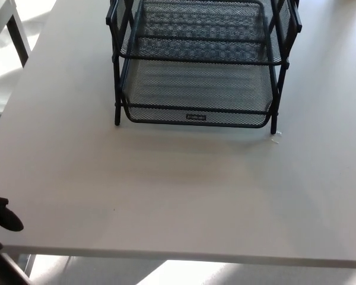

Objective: The robot uses its right hand to grab the drawer kept on the middle of the desk and pull it out towards the robot

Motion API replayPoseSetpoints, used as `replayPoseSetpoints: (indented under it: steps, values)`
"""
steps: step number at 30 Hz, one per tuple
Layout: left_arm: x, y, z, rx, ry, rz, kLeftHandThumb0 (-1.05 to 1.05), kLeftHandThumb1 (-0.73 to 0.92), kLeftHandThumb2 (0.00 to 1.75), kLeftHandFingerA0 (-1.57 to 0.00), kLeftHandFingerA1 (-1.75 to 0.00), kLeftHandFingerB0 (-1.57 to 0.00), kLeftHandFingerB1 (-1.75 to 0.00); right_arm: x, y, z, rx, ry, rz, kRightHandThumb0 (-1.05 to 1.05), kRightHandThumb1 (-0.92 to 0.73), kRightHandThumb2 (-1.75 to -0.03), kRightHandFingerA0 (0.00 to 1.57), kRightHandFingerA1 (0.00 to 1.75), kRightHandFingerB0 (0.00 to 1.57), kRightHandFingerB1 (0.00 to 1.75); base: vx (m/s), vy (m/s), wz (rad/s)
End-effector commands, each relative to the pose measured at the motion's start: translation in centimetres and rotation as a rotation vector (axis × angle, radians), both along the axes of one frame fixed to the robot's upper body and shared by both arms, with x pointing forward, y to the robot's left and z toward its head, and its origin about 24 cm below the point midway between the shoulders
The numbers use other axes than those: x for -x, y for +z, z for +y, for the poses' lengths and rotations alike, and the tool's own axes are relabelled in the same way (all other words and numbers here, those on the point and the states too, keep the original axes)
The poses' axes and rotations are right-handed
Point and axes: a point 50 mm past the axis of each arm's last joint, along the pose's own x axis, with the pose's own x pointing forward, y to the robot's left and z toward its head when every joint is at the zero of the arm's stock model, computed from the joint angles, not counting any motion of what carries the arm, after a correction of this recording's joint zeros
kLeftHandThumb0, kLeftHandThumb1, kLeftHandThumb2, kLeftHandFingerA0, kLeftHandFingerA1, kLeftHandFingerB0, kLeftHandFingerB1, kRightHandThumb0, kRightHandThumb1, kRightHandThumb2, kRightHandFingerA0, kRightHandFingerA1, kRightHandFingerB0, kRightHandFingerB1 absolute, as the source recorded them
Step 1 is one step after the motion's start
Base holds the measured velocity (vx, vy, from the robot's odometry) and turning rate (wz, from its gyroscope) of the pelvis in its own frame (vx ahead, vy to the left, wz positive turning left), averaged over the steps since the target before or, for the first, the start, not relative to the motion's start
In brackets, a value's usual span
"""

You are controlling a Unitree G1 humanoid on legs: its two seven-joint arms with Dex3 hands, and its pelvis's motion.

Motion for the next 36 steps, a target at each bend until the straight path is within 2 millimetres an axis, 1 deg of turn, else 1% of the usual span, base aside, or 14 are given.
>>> replayPoseSetpoints:
  steps: [1, 3, 4, 5, 9, 10, 12, 16, 18, 24, 25, 31, 32, 36]
  values:
    - [0.1, 0.3, 0.2, -0.047, -0.032, 0.005, -0.29, 0.56, 0.57, -0.8, -0.88, -0.82, -0.59, -1.7, 0.7, 3.9, 0.044, 0.04, -0.07, -0.73, -0.65, -0.6, 0.3, 0.53, 0.15, 0.33, 0.0, 0.0, 0.0]
    - [0.1, 0.3, 0.1, -0.049, -0.034, 0.008, -0.29, 0.56, 0.57, -0.79, -0.88, -0.82, -0.59, -2.0, 0.8, 5.2, 0.045, 0.066, -0.073, -0.74, -0.66, -0.6, 0.28, 0.53, 0.15, 0.34, 0.0, 0.0, 0.0]
    - [0.1, 0.3, 0.1, -0.055, -0.031, 0.012, -0.3, 0.57, 0.57, -0.78, -0.87, -0.81, -0.59, -2.0, 1.0, 6.0, 0.049, 0.066, -0.043, -0.74, -0.51, -0.89, 0.21, 0.57, 0.06, 0.44, 0.0, 0.0, 0.0]
    - [0.1, 0.3, 0.1, -0.05, -0.032, 0.01, -0.29, 0.57, 0.57, -0.79, -0.87, -0.82, -0.59, -2.1, 1.0, 6.6, 0.047, 0.083, -0.029, -0.73, -0.5, -0.87, 0.18, 0.56, 0.06, 0.45, 0.0, 0.0, 0.0]
    - [0.0, 0.3, 0.0, -0.055, -0.032, 0.006, -0.3, 0.56, 0.57, -0.79, -0.87, -0.82, -0.59, -2.8, 0.9, 9.6, 0.073, 0.158, -0.037, -0.73, -0.49, -0.88, 0.23, 0.57, 0.1, 0.47, 0.0, 0.0, 0.0]
    - [0.0, 0.3, 0.0, -0.055, -0.028, 0.007, -0.3, 0.56, 0.57, -0.8, -0.88, -0.83, -0.59, -3.0, 0.8, 10.2, 0.078, 0.169, -0.029, -0.75, -0.5, -0.9, 0.21, 0.58, 0.06, 0.48, 0.0, 0.0, 0.0]
    - [0.0, 0.3, 0.0, -0.055, -0.026, 0.008, -0.3, 0.56, 0.57, -0.8, -0.88, -0.83, -0.59, -3.1, 0.7, 10.4, 0.08, 0.17, -0.024, -0.75, -0.5, -0.9, 0.21, 0.58, 0.06, 0.48, 0.0, 0.0, 0.0]
    - [-0.1, 0.4, -0.1, -0.055, -0.03, 0.008, -0.3, 0.57, 0.58, -0.78, -0.87, -0.81, -0.59, -3.6, -0.7, 13.1, 0.112, 0.257, 0.003, -0.74, -0.48, -0.87, 0.21, 0.58, 0.15, 0.47, 0.0, 0.0, 0.0]
    - [-0.2, 0.4, -0.1, -0.051, -0.032, 0.004, -0.3, 0.56, 0.57, -0.8, -0.88, -0.83, -0.59, -3.9, -1.4, 14.2, 0.118, 0.289, 0.036, -0.75, -0.46, -0.86, 0.19, 0.58, 0.14, 0.47, 0.0, 0.0, 0.0]
    - [-0.3, 0.5, -0.3, -0.055, -0.039, 0.004, -0.3, 0.57, 0.57, -0.79, -0.89, -0.82, -0.59, -4.2, -2.6, 15.1, 0.151, 0.304, 0.128, -0.76, -0.46, -0.85, 0.15, 0.56, 0.11, 0.47, 0.0, 0.0, 0.0]
    - [-0.3, 0.5, -0.2, -0.05, -0.038, -0.001, -0.3, 0.56, 0.57, -0.79, -0.89, -0.83, -0.6, -4.2, -2.8, 15.2, 0.144, 0.309, 0.134, -0.75, -0.57, -0.58, 0.18, 0.53, 0.17, 0.38, 0.0, 0.0, 0.0]
    - [-0.5, 0.8, -0.2, -0.051, -0.039, -0.013, -0.3, 0.57, 0.56, -0.79, -0.89, -0.83, -0.6, -4.7, -4.6, 16.1, 0.147, 0.339, 0.195, -0.8, -0.61, -0.59, 0.18, 0.57, 0.18, 0.4, 0.0, 0.0, 0.0]
    - [-0.4, 0.7, -0.4, -0.045, -0.048, -0.015, -0.31, 0.57, 0.57, -0.78, -0.92, -0.82, -0.63, -4.8, -5.5, 16.4, 0.155, 0.336, 0.211, -0.78, -0.6, -0.58, 0.2, 0.56, 0.2, 0.39, 0.0, 0.0, 0.0]
    - [-0.3, 0.7, -0.4, -0.044, -0.049, -0.016, -0.31, 0.57, 0.57, -0.78, -0.92, -0.82, -0.63, -4.8, -5.6, 16.4, 0.155, 0.335, 0.212, -0.78, -0.6, -0.58, 0.2, 0.56, 0.2, 0.39, 0.0, 0.0, 0.0]
